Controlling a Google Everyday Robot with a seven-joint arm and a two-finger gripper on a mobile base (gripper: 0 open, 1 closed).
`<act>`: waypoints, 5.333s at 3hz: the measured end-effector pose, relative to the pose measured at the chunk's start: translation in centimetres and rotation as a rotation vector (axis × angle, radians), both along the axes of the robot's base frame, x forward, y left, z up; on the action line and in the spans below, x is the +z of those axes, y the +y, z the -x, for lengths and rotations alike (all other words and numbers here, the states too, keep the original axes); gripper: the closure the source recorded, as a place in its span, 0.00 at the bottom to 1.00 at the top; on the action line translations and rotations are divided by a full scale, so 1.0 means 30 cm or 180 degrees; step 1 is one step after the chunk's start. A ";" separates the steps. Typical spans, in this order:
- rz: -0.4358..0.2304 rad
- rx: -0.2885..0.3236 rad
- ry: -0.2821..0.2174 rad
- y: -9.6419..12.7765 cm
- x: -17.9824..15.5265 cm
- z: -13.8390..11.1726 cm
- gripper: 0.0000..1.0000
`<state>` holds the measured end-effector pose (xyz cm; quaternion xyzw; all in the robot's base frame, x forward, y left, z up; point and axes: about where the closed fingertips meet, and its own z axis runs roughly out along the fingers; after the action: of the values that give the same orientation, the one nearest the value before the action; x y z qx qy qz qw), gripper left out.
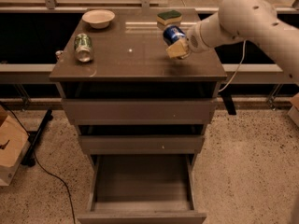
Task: Place pepsi can into bottom drawer
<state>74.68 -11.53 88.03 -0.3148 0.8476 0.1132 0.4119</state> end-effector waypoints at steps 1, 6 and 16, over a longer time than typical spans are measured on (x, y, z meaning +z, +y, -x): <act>0.0122 0.0285 -0.0052 0.020 0.069 0.119 1.00; 0.0167 0.1712 0.0783 0.113 -0.373 0.958 1.00; -0.0164 0.1592 0.1251 0.284 -1.315 0.754 1.00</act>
Offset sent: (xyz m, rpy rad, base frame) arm -0.1760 0.0005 0.0201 -0.0004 0.0528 0.2627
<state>52.06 -3.00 48.58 -0.4750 0.8042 0.2910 0.2074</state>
